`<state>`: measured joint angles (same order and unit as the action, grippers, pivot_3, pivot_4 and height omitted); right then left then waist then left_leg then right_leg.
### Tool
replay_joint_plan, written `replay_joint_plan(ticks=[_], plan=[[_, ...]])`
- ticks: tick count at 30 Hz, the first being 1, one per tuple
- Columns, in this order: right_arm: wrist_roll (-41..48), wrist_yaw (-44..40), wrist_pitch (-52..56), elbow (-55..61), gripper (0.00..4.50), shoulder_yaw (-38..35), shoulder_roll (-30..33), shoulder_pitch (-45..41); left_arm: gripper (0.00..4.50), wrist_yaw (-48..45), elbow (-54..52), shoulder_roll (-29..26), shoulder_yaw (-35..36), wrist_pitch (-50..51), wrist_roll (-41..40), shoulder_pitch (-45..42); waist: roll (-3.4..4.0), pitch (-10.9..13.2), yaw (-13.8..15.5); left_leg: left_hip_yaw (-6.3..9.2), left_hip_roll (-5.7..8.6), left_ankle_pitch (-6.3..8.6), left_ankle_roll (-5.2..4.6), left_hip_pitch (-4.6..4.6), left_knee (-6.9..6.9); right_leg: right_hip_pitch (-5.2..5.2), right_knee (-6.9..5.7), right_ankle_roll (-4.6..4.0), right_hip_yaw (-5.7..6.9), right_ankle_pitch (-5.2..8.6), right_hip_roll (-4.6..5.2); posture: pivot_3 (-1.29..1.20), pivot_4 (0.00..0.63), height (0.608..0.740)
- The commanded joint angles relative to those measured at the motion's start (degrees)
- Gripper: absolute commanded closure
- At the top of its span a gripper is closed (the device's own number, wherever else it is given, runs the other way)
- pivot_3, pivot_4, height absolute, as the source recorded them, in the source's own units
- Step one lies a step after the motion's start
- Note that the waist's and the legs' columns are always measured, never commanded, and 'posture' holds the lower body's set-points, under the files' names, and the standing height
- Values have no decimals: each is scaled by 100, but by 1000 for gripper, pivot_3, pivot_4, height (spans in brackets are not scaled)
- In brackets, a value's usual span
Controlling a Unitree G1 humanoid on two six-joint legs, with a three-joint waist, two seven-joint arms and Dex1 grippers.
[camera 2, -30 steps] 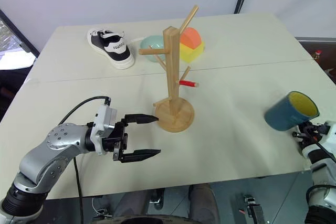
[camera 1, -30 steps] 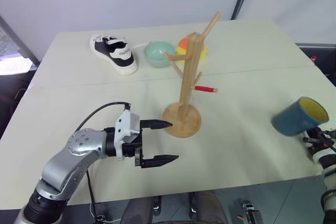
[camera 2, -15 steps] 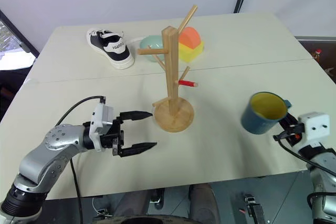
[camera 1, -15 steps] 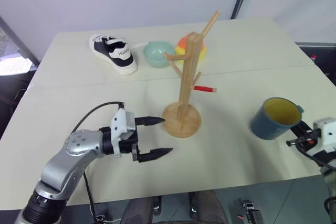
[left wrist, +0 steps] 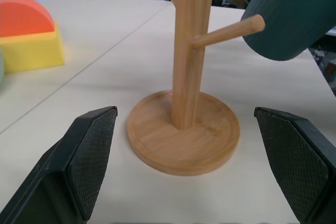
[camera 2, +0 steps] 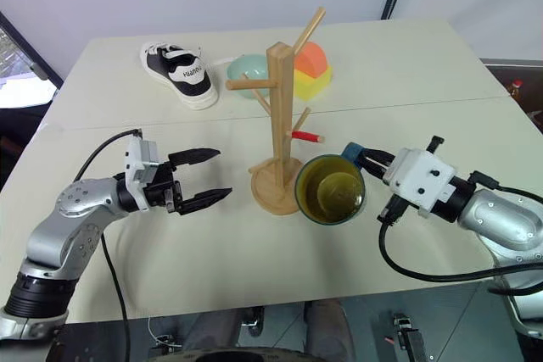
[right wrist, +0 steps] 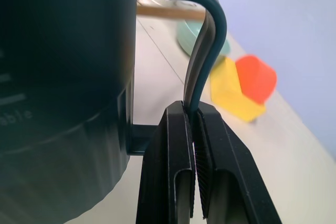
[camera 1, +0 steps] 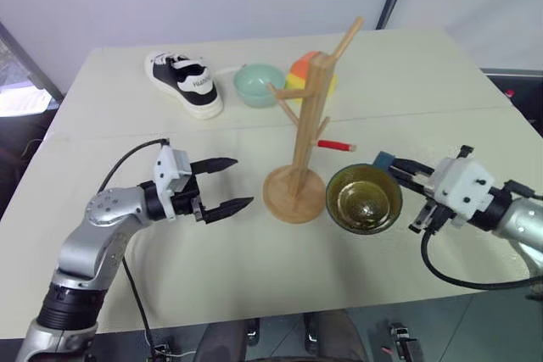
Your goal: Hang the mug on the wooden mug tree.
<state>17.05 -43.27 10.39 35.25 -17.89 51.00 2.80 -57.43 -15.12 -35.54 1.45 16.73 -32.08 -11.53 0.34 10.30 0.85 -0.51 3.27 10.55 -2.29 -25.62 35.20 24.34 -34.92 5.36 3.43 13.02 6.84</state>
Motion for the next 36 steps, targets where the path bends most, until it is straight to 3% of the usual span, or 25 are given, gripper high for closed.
replay_joint_plan(ticks=[1,27,30,35,36], plan=[[53,-98,109,263,4479,-25,157,-239,0,-82,-96,-27,163,-91,-76,-82,-6,3,3,0,0,0,-1,-1,1,0,0,0,1,0,0,0,150,736],[-405,-290,589,-114,4479,1272,130,-2017,0,86,-732,-105,233,200,-316,168,-21,13,-13,-1,-1,0,-1,6,18,-12,-5,-1,4,-4,1,0,150,736],[-427,-289,601,-176,3578,1287,116,-2087,0,112,-750,-110,246,194,-315,193,-22,13,-1,-1,0,0,-1,6,18,-11,-8,-1,4,-4,1,0,150,736],[-421,-291,520,-257,1125,903,171,-2005,0,159,-739,-118,271,185,-315,212,-22,13,-1,-2,0,-1,-1,5,18,-11,-8,-1,5,-4,1,0,150,736],[-303,-288,596,-276,1125,720,151,-1944,0,172,-718,-118,285,187,-314,213,-22,13,-1,-2,0,-1,-1,5,18,-11,-9,-1,5,-4,0,0,150,736]])
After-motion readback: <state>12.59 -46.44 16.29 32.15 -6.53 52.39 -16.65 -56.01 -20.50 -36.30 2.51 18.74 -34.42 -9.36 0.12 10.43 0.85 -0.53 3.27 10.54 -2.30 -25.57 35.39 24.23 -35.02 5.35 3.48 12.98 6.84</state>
